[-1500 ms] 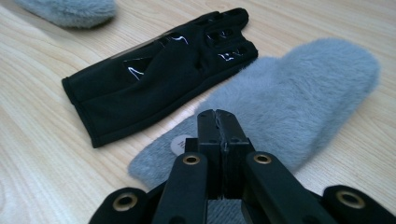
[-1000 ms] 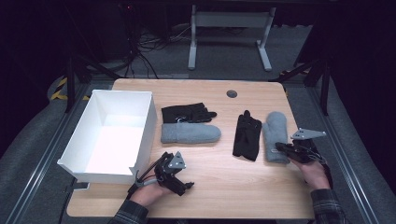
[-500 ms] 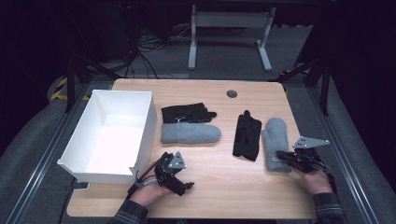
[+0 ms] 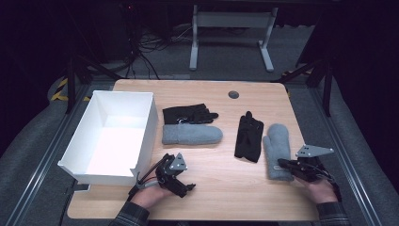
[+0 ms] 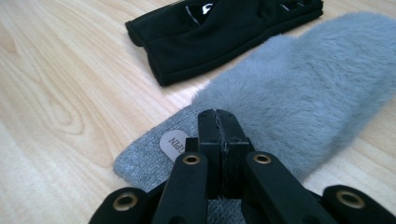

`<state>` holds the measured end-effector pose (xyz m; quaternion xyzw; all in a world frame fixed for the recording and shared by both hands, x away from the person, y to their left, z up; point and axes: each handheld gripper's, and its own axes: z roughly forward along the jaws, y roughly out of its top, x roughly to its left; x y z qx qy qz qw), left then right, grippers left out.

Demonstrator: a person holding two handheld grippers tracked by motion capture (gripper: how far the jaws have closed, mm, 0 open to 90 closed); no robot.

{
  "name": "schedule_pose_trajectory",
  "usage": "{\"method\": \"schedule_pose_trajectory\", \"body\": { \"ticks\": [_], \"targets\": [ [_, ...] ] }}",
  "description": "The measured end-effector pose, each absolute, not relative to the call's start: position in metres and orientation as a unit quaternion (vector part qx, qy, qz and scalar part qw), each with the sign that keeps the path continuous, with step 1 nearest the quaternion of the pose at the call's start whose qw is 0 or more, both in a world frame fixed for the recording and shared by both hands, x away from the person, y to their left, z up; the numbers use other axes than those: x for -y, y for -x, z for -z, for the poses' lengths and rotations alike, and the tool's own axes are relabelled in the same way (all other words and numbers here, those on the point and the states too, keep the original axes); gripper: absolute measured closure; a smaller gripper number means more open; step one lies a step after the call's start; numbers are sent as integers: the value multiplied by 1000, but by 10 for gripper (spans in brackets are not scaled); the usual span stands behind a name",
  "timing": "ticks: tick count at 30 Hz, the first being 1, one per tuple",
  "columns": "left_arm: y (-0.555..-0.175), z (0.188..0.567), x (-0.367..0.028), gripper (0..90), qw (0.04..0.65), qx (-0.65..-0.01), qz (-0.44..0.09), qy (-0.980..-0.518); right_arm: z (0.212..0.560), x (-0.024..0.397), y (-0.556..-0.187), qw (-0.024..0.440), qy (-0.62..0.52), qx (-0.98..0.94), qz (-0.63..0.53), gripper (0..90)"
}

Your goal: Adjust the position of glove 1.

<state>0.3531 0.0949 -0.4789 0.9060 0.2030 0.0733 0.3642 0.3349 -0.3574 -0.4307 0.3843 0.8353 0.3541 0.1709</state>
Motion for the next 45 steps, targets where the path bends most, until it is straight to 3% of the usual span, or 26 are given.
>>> {"method": "schedule_pose_trajectory", "body": {
  "ticks": [14,28,45],
  "targets": [
    [-353,479,-95,0,364,-204,-73,-906,429,343,-304,161,-357,-846,-361,900],
    [-353,479,-95,0,364,-204,-73,-906,430,368,-288,163,-379,-838,-357,900],
    [-353,479,-95,0,364,-204,-74,-906,434,315,-291,120,-302,-874,-362,900]
  ]
}}
